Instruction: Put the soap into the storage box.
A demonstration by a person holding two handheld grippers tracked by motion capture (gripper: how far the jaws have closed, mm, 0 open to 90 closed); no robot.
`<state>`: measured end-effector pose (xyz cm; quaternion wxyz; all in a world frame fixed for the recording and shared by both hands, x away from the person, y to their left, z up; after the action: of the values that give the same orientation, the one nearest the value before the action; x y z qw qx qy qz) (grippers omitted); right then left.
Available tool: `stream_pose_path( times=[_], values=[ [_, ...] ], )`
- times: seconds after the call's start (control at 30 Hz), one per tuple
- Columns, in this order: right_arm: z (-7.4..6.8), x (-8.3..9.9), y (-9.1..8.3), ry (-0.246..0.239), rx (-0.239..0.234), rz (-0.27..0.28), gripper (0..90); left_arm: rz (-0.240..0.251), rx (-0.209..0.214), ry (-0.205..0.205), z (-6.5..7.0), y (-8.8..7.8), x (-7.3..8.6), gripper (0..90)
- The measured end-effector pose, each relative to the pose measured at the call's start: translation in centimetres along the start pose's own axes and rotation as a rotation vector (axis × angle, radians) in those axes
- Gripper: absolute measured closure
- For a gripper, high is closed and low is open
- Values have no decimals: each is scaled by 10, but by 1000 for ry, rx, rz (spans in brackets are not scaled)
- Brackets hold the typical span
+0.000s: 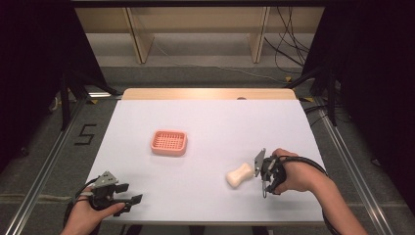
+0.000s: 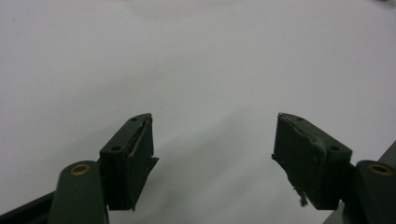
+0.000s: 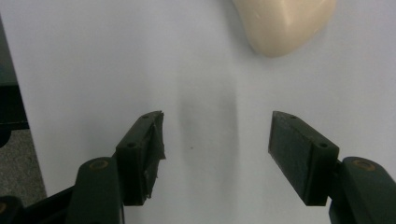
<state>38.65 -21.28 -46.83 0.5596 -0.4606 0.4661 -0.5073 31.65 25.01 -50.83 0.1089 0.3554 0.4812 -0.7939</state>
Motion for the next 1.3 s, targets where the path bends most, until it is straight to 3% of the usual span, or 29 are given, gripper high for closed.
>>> stream_pose_path(
  times=[0.07, 0.1, 0.17, 0.23, 0.27, 0.3, 0.33, 0.4, 0.47, 0.53, 0.57, 0.6, 0.7, 0.77, 0.8, 0.9, 0.93, 0.97, 1.0, 1.03, 1.17, 1.2, 1.23, 1.27, 1.3],
  values=[
    [2, -2, -1, 0, 5, -9, 346, 0, 1, -1, 0, 0, 0, 285],
    [2, -4, -1, 30, 8, -11, 344, 1, 2, 0, 0, 0, 0, 284],
    [3, -5, -1, 24, 9, -19, 343, 0, 2, 0, 0, 0, 0, 284],
    [9, -10, 1, -17, 13, 1, 337, -3, 9, 3, 1, 0, 0, 285],
    [13, -13, 2, -68, 17, 7, 338, -3, 9, 3, 1, 0, 0, 285],
    [13, -13, 2, -68, 17, 7, 338, -2, 10, 3, 1, 0, 0, 285],
    [12, -16, 2, -20, 7, -11, 338, -1, 10, 3, 1, 0, 0, 284],
    [12, -17, 2, -5, 6, -23, 337, 2, 5, 0, 0, 0, 0, 284],
    [19, -23, 4, -88, 23, 5, 338, 1, 2, -1, 0, 0, 0, 284],
    [18, -26, 3, -51, 31, -9, 336, 1, 2, -1, 0, 0, 0, 284],
    [23, -29, 4, -115, 28, 8, 335, 1, 4, 1, 0, 0, 0, 284],
    [22, -31, 4, -72, 21, -2, 332, 0, 11, 3, 0, -1, 0, 284],
    [24, -34, 4, -83, 23, 0, 330, 0, 11, 4, 0, -1, 0, 284],
    [28, -38, 6, -122, 29, 7, 329, 0, 11, 4, 0, -1, 0, 284],
    [27, -39, 6, -92, 24, -3, 329, 1, 12, 3, 0, -1, 0, 284],
    [29, -43, 7, -91, 30, -5, 327, -1, 12, 1, 0, 0, 0, 284],
    [30, -45, 8, -100, 36, -4, 327, -1, 12, 0, 0, 0, 0, 284],
    [35, -48, 9, -167, 40, 13, 327, 0, 4, -3, 0, 0, 0, 284],
    [32, -48, 8, -112, 31, 2, 324, 0, 5, -2, 0, 0, 0, 283],
    [32, -50, 8, -109, 39, -2, 323, 0, 5, -2, 0, 0, 0, 283],
    [37, -56, 11, -146, 47, -13, 312, 0, 4, 0, 0, 0, 0, 284],
    [41, -58, 12, -213, 41, 3, 312, -1, 5, -1, 0, 0, 0, 283],
    [42, -59, 13, -218, 38, -6, 312, -1, 5, 0, 0, 0, 0, 283],
    [39, -59, 13, -167, 39, -16, 312, -3, 3, 0, 0, 0, 0, 283],
    [39, -60, 14, -173, 36, -12, 312, 0, 9, -3, 0, 0, 0, 283]
  ],
)
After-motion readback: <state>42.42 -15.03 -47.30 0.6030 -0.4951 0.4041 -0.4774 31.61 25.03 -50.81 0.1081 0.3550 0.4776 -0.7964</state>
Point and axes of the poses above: each handheld gripper's, and its own axes: y roughly forward along the jaws, x roughly out of its underside, z roughly to its right, the point moved 4 cm from there along y, roughly forward along the jaws, and after that the axes turned 9 degrees about -y, right-handed, at the moved point
